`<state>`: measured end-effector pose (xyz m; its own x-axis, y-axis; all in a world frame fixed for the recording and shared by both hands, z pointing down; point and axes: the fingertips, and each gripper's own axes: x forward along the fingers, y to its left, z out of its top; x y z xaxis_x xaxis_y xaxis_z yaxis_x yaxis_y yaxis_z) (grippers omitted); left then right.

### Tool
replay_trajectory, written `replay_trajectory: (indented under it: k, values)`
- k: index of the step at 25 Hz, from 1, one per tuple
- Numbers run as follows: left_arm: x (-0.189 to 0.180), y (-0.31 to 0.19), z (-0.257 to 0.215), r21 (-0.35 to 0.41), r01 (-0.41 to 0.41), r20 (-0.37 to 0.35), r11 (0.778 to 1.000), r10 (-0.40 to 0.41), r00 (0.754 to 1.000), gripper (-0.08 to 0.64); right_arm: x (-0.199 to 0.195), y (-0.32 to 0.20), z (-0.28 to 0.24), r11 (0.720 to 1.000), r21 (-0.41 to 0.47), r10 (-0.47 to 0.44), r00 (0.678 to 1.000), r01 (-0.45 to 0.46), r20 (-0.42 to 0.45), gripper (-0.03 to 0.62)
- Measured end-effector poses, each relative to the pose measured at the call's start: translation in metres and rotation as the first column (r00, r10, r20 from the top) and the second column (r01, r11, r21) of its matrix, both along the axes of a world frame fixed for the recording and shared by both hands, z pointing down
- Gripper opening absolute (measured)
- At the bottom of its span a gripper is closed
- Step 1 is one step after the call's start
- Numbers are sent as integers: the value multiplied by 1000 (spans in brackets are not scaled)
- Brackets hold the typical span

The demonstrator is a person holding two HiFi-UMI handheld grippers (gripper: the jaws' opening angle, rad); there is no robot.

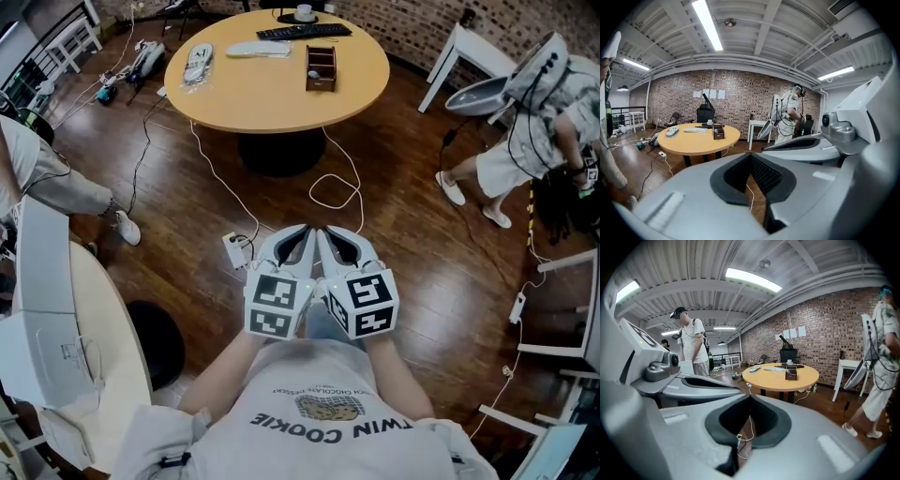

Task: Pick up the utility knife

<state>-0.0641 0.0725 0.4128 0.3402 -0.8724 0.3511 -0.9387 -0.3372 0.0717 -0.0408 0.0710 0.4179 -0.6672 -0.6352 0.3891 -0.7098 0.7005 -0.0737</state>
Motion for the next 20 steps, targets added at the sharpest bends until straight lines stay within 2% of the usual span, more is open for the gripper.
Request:
replay_trajectory:
  k: [9,20]
  values:
    - [13,-83,-7,-5,33,10,999,-33,999,6,15,-83,-5,999,-6,-32,999,32,3,3]
    - [34,-163,-9,-11,69,58,998,-68,996,6,36,-165,-9,997,-11,-76,997,76,24,3]
